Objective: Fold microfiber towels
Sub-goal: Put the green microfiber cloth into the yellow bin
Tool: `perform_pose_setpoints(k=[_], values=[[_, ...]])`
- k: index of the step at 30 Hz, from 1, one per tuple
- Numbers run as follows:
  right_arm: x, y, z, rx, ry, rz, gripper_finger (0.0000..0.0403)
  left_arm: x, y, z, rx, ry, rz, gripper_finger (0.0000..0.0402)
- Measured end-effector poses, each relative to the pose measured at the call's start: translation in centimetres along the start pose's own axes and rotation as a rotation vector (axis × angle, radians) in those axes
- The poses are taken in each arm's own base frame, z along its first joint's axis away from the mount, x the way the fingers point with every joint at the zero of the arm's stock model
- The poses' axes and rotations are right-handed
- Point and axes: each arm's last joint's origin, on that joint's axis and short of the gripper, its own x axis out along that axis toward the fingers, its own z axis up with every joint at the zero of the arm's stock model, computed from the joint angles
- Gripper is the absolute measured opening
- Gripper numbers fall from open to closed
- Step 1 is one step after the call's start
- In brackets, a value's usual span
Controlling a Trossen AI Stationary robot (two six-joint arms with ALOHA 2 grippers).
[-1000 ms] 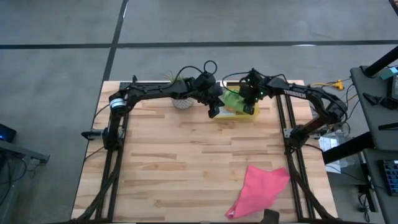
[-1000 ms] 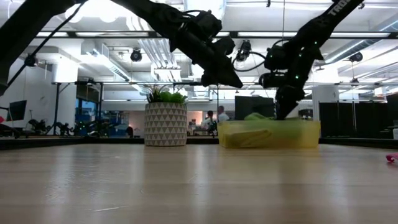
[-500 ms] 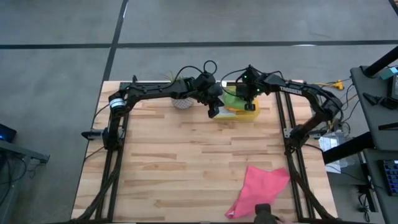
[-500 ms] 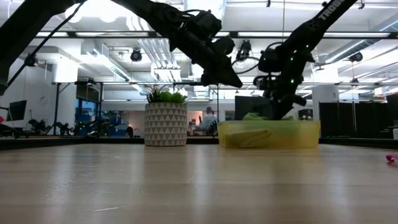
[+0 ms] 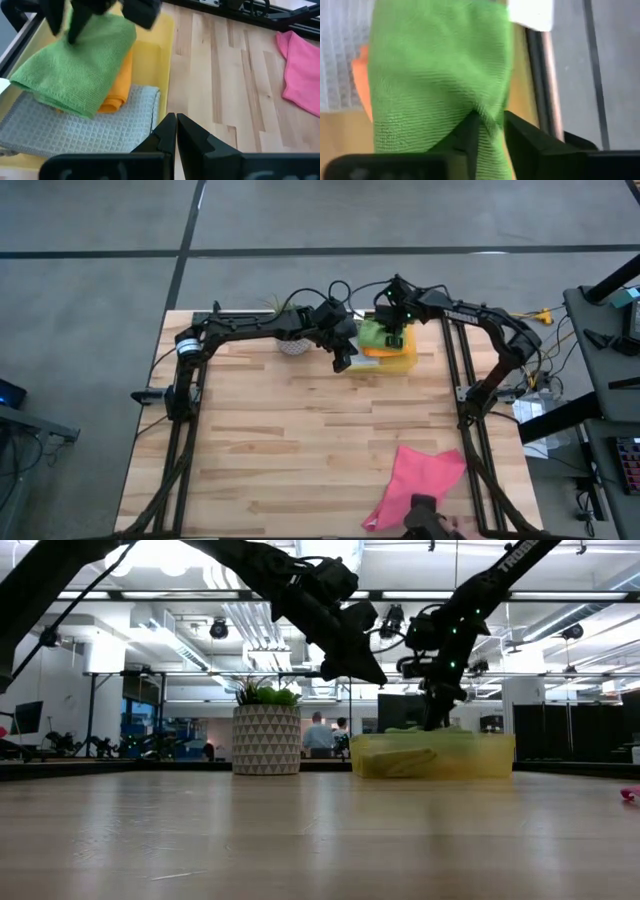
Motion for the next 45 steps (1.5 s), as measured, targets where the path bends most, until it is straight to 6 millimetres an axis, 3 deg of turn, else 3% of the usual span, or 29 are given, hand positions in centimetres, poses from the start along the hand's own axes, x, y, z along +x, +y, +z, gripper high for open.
perform_pose_setpoints(k=[5, 10, 14, 18, 21, 27, 32, 38, 41, 45], values=[[-2.6, -1.7, 0.4, 0.136, -0.059, 0.021, 0.013, 0.0, 0.0, -0.1, 0.001, 0.005, -0.001, 0.0], [-3.6, -2.1, -0.5, 0.26, -0.204, 0.228, 0.0135, 0.0, 0.0, -0.1, 0.007, 0.005, 0.0, 0.0], [-2.3, -1.8, -0.9, 0.281, -0.178, 0.274, 0.0085, 0.0, 0.0, -0.1, 0.007, 0.005, 0.0, 0.0], [-0.3, -1.1, 0.0, 0.253, -0.134, 0.256, 0.002, 0.0, -0.1, -0.1, 0.005, 0.007, -0.001, 0.0], [1.6, -1.0, 0.8, 0.238, -0.104, 0.181, 0.0013, 0.1, -0.2, -0.1, 0.005, 0.008, -0.003, 0.0], [3.6, -0.6, 2.6, 0.148, -0.083, 0.227, 0.0009, 0.2, -0.5, -0.2, 0.003, 0.017, -0.01, 0.0], [1.3, -1.5, 2.5, 0.199, -0.066, 0.23, 0.0009, 0.2, -0.6, -0.2, 0.003, 0.02, -0.012, 0.0], [-2.4, -1.5, 0.7, 0.384, 0.009, 0.254, 0.0009, 0.2, -0.6, -0.2, 0.006, 0.02, -0.011, 0.0], [-2.6, -1.1, -0.3, 0.453, 0.088, 0.278, 0.0009, 0.2, -0.6, -0.2, 0.007, 0.02, -0.011, 0.0], [-1.3, -0.9, -1.2, 0.448, 0.242, 0.212, 0.0008, 0.2, -0.6, -0.2, 0.011, 0.019, -0.011, 0.0]])
